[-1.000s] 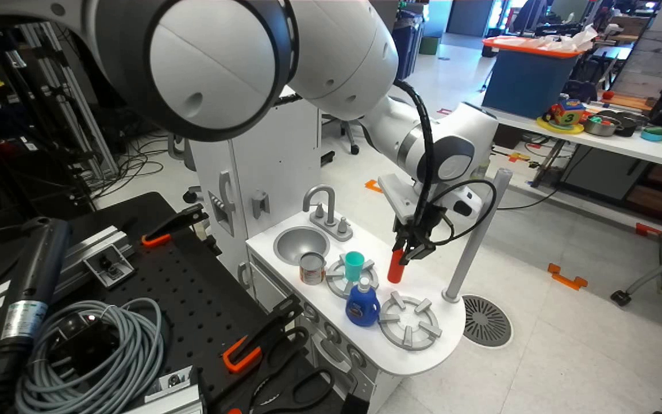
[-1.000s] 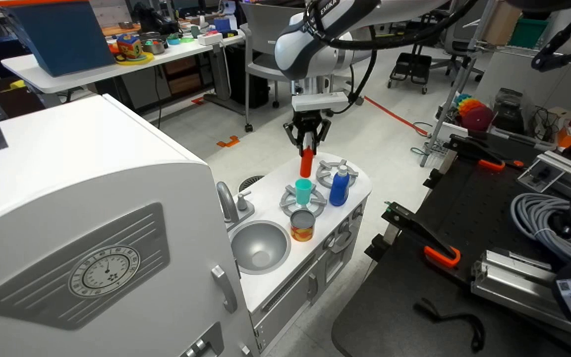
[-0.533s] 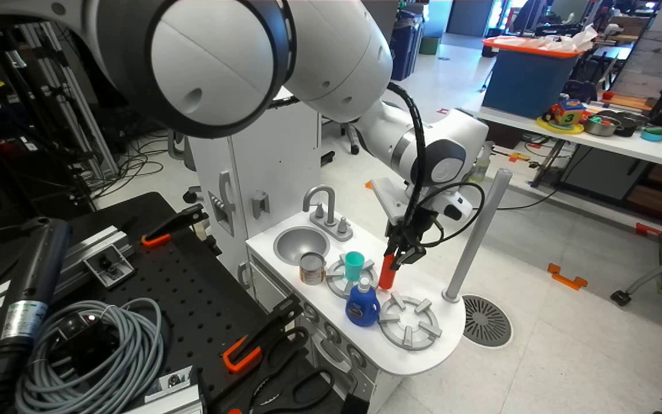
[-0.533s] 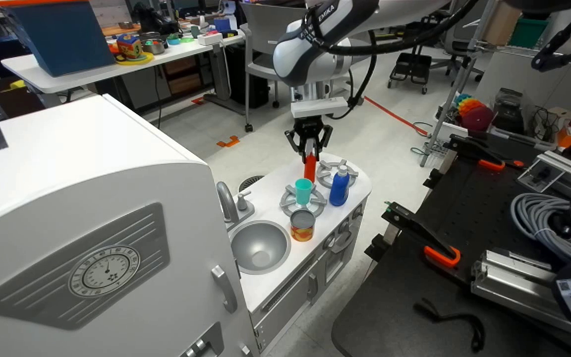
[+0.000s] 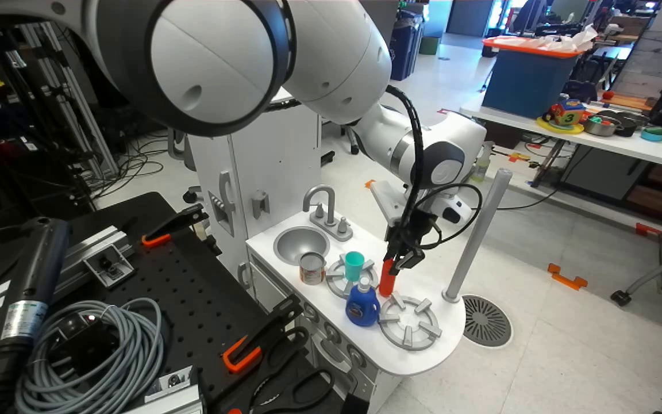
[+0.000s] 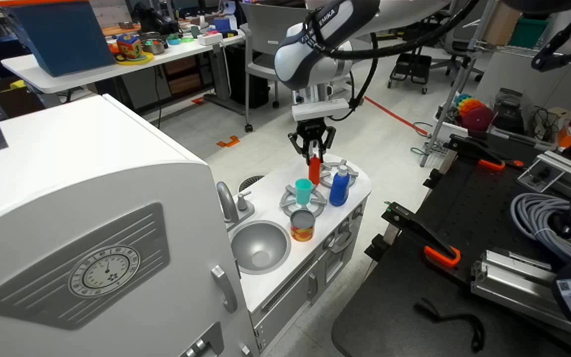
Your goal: Remove the ketchup bottle from the cup
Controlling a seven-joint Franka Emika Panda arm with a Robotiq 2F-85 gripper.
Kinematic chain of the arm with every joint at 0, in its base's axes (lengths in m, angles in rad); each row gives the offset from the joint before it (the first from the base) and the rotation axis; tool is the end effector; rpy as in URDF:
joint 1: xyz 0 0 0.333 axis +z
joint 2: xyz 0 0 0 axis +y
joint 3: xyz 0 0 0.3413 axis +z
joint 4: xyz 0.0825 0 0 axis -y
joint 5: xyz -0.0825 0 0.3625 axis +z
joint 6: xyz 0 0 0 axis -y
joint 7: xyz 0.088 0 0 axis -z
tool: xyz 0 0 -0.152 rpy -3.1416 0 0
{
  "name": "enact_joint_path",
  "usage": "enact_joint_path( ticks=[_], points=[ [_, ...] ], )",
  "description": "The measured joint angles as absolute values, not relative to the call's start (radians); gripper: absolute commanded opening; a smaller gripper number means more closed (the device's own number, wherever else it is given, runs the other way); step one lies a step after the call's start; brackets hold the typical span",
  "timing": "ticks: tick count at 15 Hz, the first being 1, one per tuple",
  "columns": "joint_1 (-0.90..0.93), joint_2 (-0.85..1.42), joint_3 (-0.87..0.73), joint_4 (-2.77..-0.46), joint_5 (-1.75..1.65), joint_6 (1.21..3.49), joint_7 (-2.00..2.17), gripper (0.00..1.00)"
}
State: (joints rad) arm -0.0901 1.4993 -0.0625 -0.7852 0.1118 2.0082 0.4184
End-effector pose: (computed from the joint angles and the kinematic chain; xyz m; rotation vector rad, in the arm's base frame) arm 0.7135 -0.0816 -0.0694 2.9689 -0.8908 -0.4294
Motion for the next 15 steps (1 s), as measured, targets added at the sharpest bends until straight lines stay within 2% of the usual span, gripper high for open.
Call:
enact_joint_path(
  ticks=[5,6,8,12,15],
  points=[
    [-0.084,1.499,-0.066,-0.785,0.110,1.992,0.456,0.13],
    [-0.083,1.499,-0.067,-0.786,0.109,1.988,0.462,0.63],
    [-0.081,1.499,-0.069,-0.786,0.109,1.984,0.477,0.70],
    [-0.080,1.499,-0.086,-0.786,0.104,1.945,0.500,0.98],
    [-0.080,1.499,-0.089,-0.786,0.104,1.935,0.503,1.00]
  ],
)
